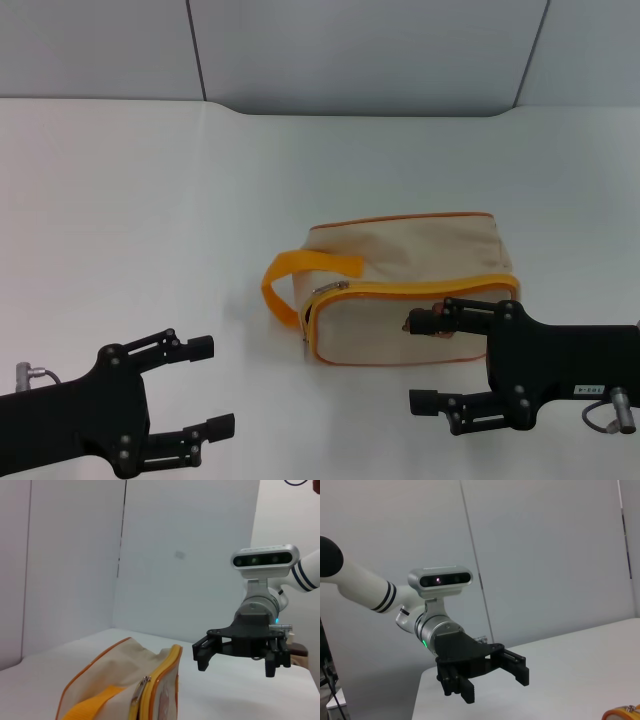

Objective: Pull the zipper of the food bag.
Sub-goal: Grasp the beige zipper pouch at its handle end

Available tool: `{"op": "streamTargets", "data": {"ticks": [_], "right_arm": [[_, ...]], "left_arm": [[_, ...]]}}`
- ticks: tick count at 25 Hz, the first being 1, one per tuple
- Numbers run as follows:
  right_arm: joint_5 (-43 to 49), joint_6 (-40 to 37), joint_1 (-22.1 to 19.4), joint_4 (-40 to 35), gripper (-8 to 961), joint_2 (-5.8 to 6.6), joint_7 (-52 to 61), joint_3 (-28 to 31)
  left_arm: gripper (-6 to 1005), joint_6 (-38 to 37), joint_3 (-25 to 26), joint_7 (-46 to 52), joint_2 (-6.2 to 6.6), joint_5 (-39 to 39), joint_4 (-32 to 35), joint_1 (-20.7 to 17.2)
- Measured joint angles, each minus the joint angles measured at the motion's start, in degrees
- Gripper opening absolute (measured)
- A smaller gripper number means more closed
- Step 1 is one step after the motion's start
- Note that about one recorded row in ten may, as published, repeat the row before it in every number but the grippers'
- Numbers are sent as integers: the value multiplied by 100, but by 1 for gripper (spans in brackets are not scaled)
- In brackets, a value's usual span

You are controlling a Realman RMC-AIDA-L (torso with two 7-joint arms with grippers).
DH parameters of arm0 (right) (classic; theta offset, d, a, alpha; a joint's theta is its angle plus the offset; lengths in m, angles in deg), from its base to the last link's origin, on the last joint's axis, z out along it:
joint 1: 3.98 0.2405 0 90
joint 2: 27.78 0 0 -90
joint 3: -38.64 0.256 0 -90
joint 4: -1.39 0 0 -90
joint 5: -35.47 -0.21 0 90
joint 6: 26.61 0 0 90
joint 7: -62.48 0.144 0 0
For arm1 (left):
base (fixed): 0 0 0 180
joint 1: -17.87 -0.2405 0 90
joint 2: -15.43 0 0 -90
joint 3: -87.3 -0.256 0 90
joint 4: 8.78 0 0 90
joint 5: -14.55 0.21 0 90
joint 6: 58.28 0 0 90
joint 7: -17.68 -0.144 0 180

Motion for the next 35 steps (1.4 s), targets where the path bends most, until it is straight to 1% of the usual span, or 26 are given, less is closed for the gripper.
{"op": "streamTargets", "data": {"ticks": [8, 12, 16, 18, 19, 20, 21, 22, 23, 24, 26, 27, 28, 30, 32, 33, 35], "right_arm": [[-118, -30, -3, -2, 841, -1, -1, -34], [-255, -299, -86, -44, 840, 8, -2, 53], [-997, -636, -415, -246, 840, 38, -5, 178], [-1310, -682, -582, -390, 841, 39, -6, 205], [-1406, -687, -655, -451, 841, 39, -6, 219], [-1447, -687, -695, -484, 841, 39, -6, 240], [-1488, -689, -755, -527, 841, 35, -6, 280], [-1488, -689, -755, -527, 841, 35, -6, 280], [-1488, -691, -769, -532, 841, 34, -6, 285], [-1485, -691, -777, -534, 840, 34, -6, 282], [-1465, -683, -783, -535, 840, 34, -6, 262], [-1454, -664, -777, -536, 840, 34, -6, 250], [-1447, -650, -764, -537, 840, 34, -6, 237], [-1433, -636, -742, -538, 841, 34, -6, 185], [-1428, -629, -735, -538, 841, 34, -6, 118], [-1426, -625, -733, -538, 841, 34, -6, 87], [-1425, -610, -729, -538, 841, 34, -6, 49]], "left_arm": [[806, -7, 31, -5, -9, -24, 57, -5], [794, 74, 128, -244, -45, -37, 2, -5], [782, 585, 692, -1281, -79, -78, -804, 81], [776, 585, 692, -1281, -79, -78, -804, 81], [773, 1002, 832, -1747, -87, -104, -1308, 181], [770, 1002, 832, -1747, -87, -104, -1308, 181], [767, 1227, 840, -2008, -95, -127, -1601, 275], [764, 1227, 840, -2008, -95, -127, -1601, 275], [762, 1550, 830, -2403, -103, -140, -2046, 421], [759, 2031, 839, -2827, -107, -145, -2570, 603], [753, 2437, 902, -2966, -112, -145, -2946, 776], [750, 2437, 902, -2966, -112, -145, -2946, 776], [747, 2707, 1006, -3063, -114, -150, -3184, 909], [741, 2930, 1152, -3211, -115, -153, -3426, 1030], [735, 2975, 1211, -3267, -116, -154, -3495, 1055], [732, 3095, 1428, -3432, -116, -154, -3666, 1112], [726, 3166, 1601, -3514, -116, -142, -3767, 1142]]}}
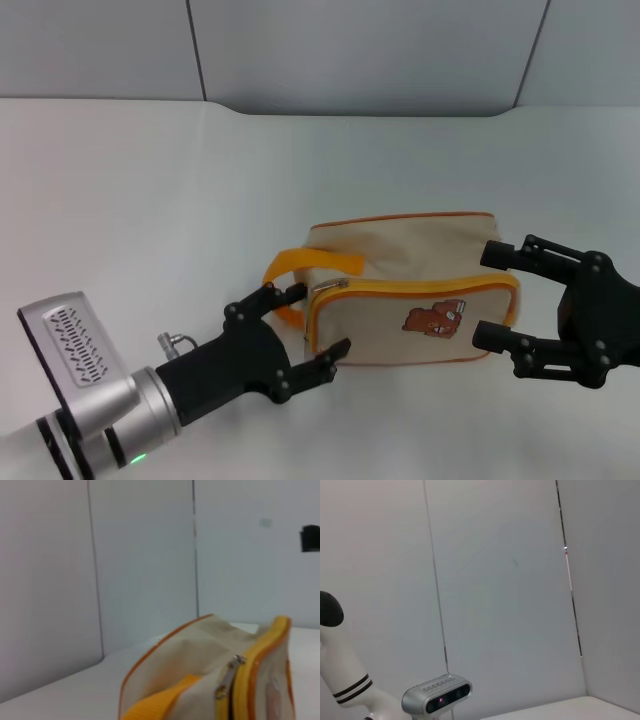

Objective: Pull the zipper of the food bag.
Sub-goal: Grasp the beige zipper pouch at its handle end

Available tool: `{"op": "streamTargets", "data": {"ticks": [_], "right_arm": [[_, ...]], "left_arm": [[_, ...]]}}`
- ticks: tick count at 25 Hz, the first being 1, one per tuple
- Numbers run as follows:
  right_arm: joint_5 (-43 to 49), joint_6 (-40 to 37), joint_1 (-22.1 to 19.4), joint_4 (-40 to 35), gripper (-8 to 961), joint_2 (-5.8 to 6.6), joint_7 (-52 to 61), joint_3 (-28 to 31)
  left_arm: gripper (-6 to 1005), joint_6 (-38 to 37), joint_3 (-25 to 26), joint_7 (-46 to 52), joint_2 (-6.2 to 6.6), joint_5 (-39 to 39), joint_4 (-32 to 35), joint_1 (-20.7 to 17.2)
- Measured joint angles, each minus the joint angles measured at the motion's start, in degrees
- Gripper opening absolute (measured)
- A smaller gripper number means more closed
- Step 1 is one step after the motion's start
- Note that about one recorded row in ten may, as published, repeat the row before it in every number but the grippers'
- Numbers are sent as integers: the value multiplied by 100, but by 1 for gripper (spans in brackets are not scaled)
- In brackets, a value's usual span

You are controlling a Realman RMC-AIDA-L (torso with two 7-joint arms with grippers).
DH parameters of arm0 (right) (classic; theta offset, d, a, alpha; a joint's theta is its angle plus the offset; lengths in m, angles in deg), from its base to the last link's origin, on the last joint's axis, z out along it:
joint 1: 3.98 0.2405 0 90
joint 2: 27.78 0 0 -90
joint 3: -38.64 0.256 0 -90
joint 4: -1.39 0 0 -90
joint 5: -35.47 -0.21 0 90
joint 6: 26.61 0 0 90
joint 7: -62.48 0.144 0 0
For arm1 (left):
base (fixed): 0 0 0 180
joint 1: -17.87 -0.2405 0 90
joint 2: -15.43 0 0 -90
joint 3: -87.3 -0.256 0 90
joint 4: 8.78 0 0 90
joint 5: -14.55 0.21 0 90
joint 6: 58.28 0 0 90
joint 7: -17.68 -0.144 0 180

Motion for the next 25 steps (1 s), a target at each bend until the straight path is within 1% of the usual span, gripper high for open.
{"op": "streamTargets", "data": {"ticks": [6, 10, 19, 20, 21, 25], "right_arm": [[0, 56, -9, 0, 840, 0, 0, -9], [0, 60, -16, 0, 840, 0, 1, -8], [0, 85, -33, 0, 841, -9, 0, 19], [0, 93, -42, 1, 841, -9, 1, 21], [-1, 106, -52, 5, 841, -9, 1, 25], [-5, 126, -60, 9, 841, -9, 1, 32]], "left_arm": [[709, 572, 471, -50, 0, 5, -293, 145], [697, 558, 482, -60, 0, 9, -305, 168], [506, 403, 510, -245, 0, 0, -415, 150], [485, 370, 570, -582, 1, -8, -523, 118], [464, 369, 604, -706, 1, -5, -567, 103], [326, 342, 761, -1588, 0, 18, -841, -1]]}}
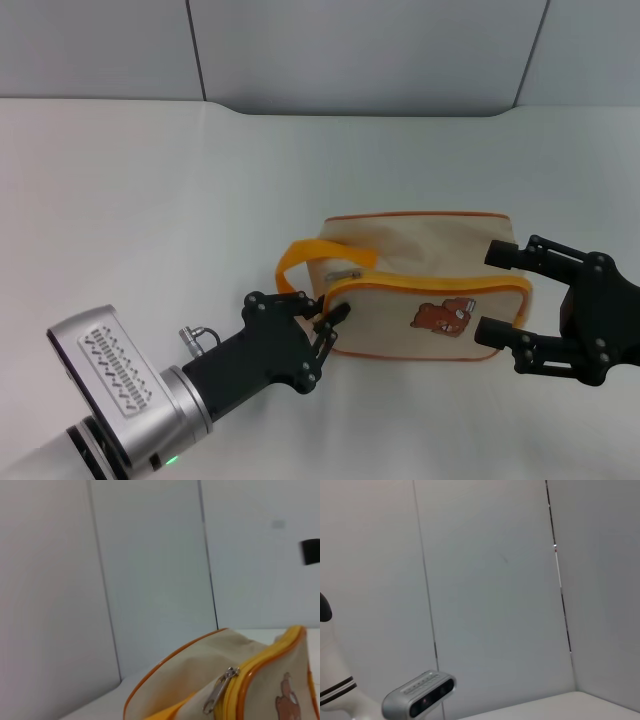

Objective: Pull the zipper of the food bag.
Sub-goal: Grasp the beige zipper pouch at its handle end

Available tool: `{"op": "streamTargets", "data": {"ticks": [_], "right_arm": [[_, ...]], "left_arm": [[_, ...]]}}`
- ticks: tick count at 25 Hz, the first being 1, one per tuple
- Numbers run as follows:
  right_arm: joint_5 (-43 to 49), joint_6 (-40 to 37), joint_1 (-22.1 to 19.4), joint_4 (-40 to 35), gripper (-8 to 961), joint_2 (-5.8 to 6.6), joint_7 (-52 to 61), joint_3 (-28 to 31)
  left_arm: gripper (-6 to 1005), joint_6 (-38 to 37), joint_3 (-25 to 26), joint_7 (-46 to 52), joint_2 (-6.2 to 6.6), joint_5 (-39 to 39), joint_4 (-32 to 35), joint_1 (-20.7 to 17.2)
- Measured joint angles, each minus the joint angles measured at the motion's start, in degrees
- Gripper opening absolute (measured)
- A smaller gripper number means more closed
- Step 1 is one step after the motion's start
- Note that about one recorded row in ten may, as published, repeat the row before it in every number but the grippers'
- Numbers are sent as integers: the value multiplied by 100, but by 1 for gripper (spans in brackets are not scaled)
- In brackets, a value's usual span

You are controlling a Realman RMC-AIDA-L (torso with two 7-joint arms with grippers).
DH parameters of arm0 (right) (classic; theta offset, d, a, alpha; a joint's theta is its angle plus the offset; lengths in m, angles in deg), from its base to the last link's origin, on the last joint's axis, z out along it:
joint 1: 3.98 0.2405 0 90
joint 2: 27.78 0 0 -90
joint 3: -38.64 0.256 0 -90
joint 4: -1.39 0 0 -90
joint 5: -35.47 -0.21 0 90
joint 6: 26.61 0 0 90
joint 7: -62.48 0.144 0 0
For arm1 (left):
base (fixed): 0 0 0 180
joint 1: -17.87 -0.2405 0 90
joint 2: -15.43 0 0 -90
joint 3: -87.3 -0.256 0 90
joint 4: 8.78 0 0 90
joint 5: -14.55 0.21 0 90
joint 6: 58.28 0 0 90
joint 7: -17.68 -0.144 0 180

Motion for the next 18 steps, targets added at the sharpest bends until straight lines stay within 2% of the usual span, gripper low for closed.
{"op": "streamTargets", "data": {"ticks": [2, 4, 13, 18], "right_arm": [[-10, 2, -4, 1, 840, 0, 0, 2], [-20, 2, -5, 5, 840, 0, 0, 2], [-51, 2, -24, 14, 841, 0, 0, 9], [-60, -67, -56, 8, 840, 0, 0, 92]], "left_arm": [[257, -3, 4, -256, 0, 0, -65, -10], [108, 2, 18, -314, 0, 0, -101, -12], [83, -73, 87, -325, 0, 1, -126, -13], [81, -519, 74, -487, 0, 0, -27, -38]]}}
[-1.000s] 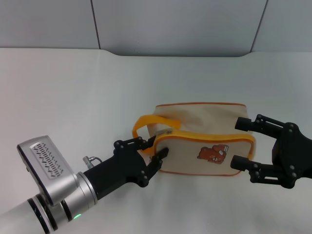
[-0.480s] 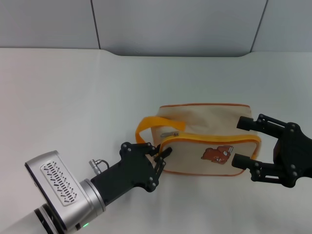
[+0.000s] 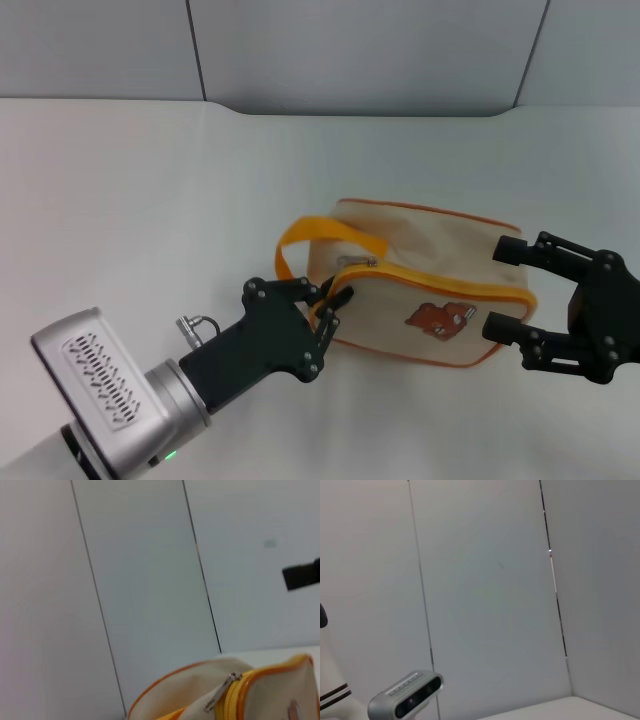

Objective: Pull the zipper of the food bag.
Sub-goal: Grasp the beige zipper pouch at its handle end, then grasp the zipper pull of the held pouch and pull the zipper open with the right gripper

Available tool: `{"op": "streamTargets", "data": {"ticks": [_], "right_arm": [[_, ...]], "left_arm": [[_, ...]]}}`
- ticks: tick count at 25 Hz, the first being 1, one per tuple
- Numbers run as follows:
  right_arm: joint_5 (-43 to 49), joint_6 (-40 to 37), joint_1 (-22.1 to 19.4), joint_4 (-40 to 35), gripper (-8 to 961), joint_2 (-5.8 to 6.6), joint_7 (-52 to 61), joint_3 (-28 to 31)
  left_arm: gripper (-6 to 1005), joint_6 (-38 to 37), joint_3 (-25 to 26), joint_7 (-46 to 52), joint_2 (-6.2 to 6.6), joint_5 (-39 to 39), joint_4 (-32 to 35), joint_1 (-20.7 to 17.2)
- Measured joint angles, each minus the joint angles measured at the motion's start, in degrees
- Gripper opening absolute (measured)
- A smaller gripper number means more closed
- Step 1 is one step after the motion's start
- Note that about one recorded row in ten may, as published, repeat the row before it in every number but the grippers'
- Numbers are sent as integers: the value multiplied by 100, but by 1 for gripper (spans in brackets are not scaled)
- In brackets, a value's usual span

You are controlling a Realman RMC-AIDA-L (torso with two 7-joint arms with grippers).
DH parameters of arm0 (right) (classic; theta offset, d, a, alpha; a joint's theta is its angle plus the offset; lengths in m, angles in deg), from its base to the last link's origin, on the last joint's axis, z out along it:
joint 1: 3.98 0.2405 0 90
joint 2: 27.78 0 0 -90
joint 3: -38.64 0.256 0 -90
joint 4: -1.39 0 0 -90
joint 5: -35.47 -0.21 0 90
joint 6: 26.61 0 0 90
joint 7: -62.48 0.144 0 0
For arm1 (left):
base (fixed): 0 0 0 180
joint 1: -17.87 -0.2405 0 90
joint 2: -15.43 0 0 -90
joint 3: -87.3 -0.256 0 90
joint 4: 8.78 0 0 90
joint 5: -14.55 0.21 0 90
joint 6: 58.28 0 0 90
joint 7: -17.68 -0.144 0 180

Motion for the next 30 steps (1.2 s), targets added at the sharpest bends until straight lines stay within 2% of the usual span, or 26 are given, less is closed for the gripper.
{"op": "streamTargets", "data": {"ticks": [5, 7, 8, 9, 10, 13, 16, 18, 19, 20, 23, 30], "right_arm": [[-11, -157, -27, 103, 840, -13, -267, 410], [-15, -269, -38, 303, 840, -18, -531, 805], [-16, -315, -47, 587, 841, -14, -873, 1200], [-16, -315, -47, 587, 841, -14, -873, 1200], [-16, -315, -55, 780, 841, -11, -1111, 1440], [-17, -76, -116, 1635, 841, -25, -2559, 2195], [-18, 634, -121, 3011, 840, -45, -4937, 2743], [-5, 1207, -71, 3855, 840, -54, -6548, 2884], [54, 1650, 25, 4491, 840, -58, -7852, 2893], [54, 1650, 25, 4491, 840, -58, -7852, 2893], [238, 2294, 190, 5274, 840, -59, -9475, 2880], [871, 2921, 304, 5367, 841, -61, -9872, 2920]], "left_arm": [[79, -703, 5, -582, 15, 0, 328, -13], [78, -960, 5, -651, 16, 0, 592, 29], [77, -1089, 5, -726, 13, 0, 741, 57], [76, -1220, 6, -888, 11, 0, 836, 71], [74, -1362, 14, -1144, 10, -2, 924, 91], [70, -1567, 40, -1629, 16, -22, 1012, 146], [70, -1567, 50, -1795, 16, -31, 1109, 233], [71, -1534, 47, -1903, 6, -19, 1095, 248], [71, -1530, 45, -1966, 4, -14, 1073, 248], [71, -1528, 43, -2018, 3, -10, 1038, 249], [69, -1515, 46, -2079, 1, -9, 987, 251], [66, -1491, 50, -2073, 0, -33, 990, 250]]}}
